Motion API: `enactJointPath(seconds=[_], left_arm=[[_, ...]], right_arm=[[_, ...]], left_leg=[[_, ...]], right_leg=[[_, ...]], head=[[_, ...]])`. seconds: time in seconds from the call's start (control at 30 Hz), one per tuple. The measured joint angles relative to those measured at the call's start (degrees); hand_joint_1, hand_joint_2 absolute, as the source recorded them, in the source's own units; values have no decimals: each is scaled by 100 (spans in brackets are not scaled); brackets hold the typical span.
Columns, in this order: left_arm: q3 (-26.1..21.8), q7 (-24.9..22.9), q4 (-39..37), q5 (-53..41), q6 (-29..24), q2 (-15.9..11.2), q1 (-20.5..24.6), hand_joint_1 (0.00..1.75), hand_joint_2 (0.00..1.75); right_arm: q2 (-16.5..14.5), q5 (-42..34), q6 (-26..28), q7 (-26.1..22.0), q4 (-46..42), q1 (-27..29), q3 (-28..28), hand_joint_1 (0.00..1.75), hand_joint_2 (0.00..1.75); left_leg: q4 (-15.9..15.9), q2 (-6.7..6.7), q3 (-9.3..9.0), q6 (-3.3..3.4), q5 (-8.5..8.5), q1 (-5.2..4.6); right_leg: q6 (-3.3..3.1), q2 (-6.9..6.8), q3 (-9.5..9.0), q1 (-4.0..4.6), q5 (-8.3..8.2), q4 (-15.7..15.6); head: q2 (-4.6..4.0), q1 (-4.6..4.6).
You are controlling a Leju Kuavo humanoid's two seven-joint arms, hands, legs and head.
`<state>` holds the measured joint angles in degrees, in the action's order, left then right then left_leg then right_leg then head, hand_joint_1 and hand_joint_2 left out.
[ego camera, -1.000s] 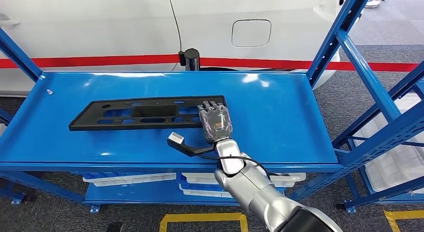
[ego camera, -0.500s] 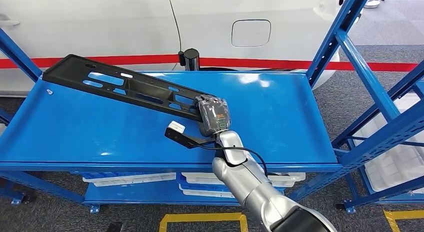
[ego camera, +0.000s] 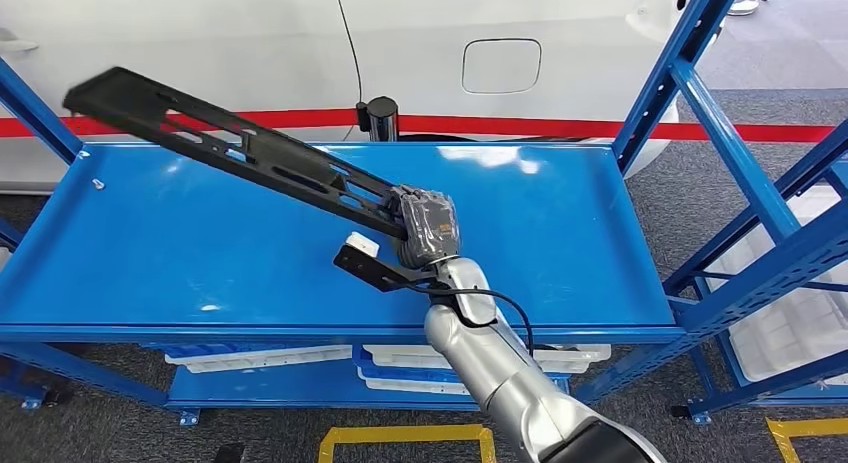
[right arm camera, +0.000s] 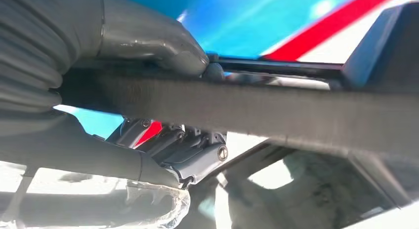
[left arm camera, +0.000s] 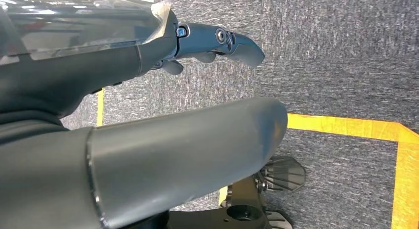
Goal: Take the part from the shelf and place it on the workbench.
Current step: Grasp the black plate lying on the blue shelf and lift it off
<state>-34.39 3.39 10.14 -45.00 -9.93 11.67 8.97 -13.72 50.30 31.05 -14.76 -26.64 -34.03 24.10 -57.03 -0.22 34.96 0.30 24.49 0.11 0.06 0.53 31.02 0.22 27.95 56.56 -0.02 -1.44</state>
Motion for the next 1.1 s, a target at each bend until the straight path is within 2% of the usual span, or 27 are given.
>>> enactJointPath(seconds=[0.1, 0.37, 0.53, 0.73, 0.97, 1.1], left_arm=[[-31, 60, 0, -1, 26, -3, -11, 0, 175], [-88, 157, 0, -7, 40, -17, -32, 0, 175], [-127, 189, 0, -7, 32, -24, -32, 0, 175], [-140, 197, 0, -32, -49, -27, -31, 0, 175], [-145, 173, 0, -42, -57, -34, -31, 0, 175], [-153, 68, 0, -42, -68, -47, -35, 0, 175]], right_arm=[[-2, -846, -282, -396, -698, 169, -24, 175, 175], [344, -2329, -794, -450, -3103, 639, 183, 175, 175], [540, -3137, -1170, -649, -4012, 802, 304, 175, 175], [669, -3858, -1582, -784, -4480, 868, 433, 175, 175], [755, -4755, -2393, -779, -4615, 935, 604, 175, 175], [792, -5027, -2632, -782, -4623, 969, 659, 175, 175]], left_leg=[[-1, -5, 4, 0, 0, 0], [-1, -6, 10, 0, 2, -1], [0, -6, 11, 0, 2, 0], [0, -6, 9, 0, 2, 1], [0, -6, 10, 0, 2, 0], [0, -6, 11, 0, 2, 0]], right_leg=[[0, -6, 4, 0, 1, 0], [11, -6, 8, -1, 7, 0], [11, -6, 8, -1, 7, 0], [11, -6, 7, 0, 7, 0], [11, -7, 8, 0, 8, 0], [10, -7, 7, -1, 9, 0]], head=[[0, 0], [0, 0], [0, -1], [0, 0], [0, 0], [0, 0]])
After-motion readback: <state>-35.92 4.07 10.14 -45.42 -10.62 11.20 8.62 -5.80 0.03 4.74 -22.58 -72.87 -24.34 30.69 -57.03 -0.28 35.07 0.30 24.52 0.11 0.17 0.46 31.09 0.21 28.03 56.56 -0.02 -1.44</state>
